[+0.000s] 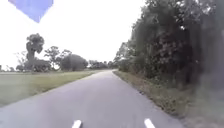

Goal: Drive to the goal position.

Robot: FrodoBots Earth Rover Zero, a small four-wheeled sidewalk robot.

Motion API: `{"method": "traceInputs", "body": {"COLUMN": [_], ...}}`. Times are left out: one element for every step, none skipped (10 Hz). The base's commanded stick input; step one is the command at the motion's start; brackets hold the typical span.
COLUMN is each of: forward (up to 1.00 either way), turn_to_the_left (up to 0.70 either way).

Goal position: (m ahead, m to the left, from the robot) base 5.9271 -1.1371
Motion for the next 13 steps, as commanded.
{"method": "traceInputs", "body": {"forward": [0.83, 0.83, 0.83, 0.83, 0.83, 0.83, 0.83, 0.83, 0.83, 0.83, 0.83, 0.83, 0.83], "turn_to_the_left": [0.03, 0.06, 0.12, 0.17, 0.23, 0.29, 0.17, 0.03, 0.03, 0.03, 0.03, 0.03, 0.08]}}
